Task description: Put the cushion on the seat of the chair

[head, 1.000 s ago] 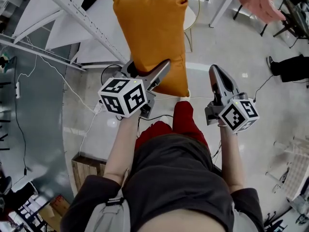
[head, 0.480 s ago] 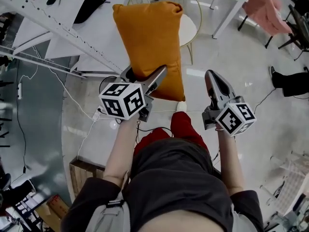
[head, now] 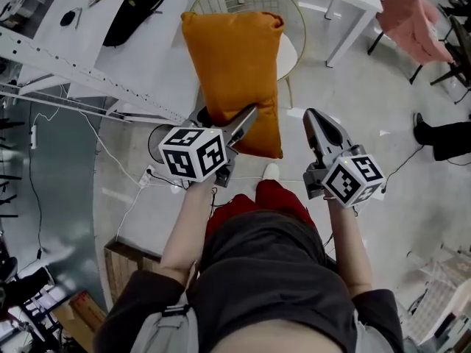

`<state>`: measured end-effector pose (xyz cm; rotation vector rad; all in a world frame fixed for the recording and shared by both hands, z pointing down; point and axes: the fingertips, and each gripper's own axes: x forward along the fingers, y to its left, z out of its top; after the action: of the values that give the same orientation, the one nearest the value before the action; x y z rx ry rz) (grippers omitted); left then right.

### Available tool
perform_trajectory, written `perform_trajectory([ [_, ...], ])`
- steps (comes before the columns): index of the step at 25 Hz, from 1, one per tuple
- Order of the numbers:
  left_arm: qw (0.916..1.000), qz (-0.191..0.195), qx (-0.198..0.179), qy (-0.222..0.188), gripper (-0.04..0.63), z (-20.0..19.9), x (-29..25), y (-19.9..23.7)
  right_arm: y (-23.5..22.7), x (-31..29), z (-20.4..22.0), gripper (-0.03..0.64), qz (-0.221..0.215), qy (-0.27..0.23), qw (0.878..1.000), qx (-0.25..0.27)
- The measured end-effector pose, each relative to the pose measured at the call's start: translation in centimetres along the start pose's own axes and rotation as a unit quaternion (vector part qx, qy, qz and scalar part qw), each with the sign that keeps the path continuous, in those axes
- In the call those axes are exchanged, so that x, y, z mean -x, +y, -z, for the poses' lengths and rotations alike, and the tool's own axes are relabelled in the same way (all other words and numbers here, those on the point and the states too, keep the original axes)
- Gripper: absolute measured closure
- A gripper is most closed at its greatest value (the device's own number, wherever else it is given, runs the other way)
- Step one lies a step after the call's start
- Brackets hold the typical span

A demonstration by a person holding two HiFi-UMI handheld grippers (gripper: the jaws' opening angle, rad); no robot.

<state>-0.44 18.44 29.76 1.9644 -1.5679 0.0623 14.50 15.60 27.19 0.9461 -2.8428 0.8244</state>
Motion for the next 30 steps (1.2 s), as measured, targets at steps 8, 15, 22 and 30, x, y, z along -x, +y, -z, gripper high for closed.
perform_trajectory([
  [8, 0.9999, -0.014, 0.002, 0.008, 0.202, -0.8, -3.6, -0.8, -2.5, -1.9, -0.7, 0.598, -0.017, 0.020, 1.000, 0.004],
  [15, 0.9999, -0.016, -0.001, 0.003, 0.202, -2.1, -5.6, -1.5, -3.6, -2.9, -1.7, 0.598, -0.029, 0.026, 0.999, 0.006],
  [22, 0.9999, -0.012, -0.012, 0.000, 0.202, -4.2, -7.6, -1.0, -5.2, -3.5, -3.1, 0.598, -0.020, 0.016, 1.000, 0.002],
  [30, 0.9996, -0.004, -0.026, 0.013, 0.202, -6.7, -11.7, 1.0, -7.6, -6.1, -4.7, 0.598, -0.001, 0.009, 1.000, -0.007],
])
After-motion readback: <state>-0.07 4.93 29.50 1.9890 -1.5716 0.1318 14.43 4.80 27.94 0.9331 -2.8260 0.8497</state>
